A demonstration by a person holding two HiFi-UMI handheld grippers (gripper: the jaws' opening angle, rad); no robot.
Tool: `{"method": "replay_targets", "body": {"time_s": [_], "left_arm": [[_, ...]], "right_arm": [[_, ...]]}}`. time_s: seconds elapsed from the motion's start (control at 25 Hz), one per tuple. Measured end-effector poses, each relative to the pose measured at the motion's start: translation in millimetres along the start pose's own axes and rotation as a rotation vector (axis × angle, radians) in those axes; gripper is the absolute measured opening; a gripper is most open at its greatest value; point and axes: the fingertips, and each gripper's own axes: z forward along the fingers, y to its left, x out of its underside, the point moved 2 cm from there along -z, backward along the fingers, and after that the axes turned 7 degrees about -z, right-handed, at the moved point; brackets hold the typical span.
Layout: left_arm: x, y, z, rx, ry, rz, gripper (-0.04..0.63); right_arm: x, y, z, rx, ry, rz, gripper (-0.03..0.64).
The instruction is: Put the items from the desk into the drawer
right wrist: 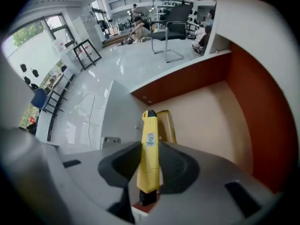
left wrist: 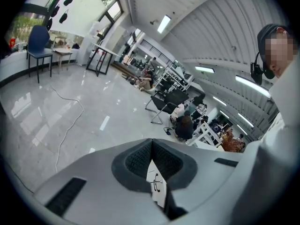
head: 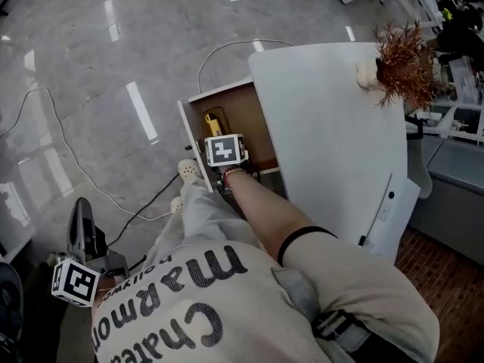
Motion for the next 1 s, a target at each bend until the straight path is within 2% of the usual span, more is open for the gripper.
{"method": "replay_targets", "body": {"time_s": [0.16,0.32,0.44,0.56,0.64,0.8,1.0], "left_arm": [[0,1,11,-0.044,0.014,0.007,0.002],[9,8,17,-0.059,0.037,-0.034,0.002],[13,10,23,-0.093,0.041,-0.027,0.002],[17,14,28,-0.11,0.043,-0.033,0.002],[24,15,28,-0.114,0.05,-0.054,0.002],[27,21,23,-0.151,0.06,-0.045,0.002],[25,21,21,-0.145,0.031,-0.057,0.002]], "right_arm": [[8,-14,30,0.013,0.054,-0.046,0.121],[10,-12,49,-0.016,0.06,-0.06,0.121],[13,-10,63,-0.032,0.094,-0.108,0.121],[21,-5,71,-0.061,0.171,-0.082,0.121],[22,-3,76,-0.075,0.173,-0.073,0.121],[28,-3,83,-0.067,0.185,-0.105,0.123],[27,-5,79,-0.03,0.206,-0.124,0.123]]}}
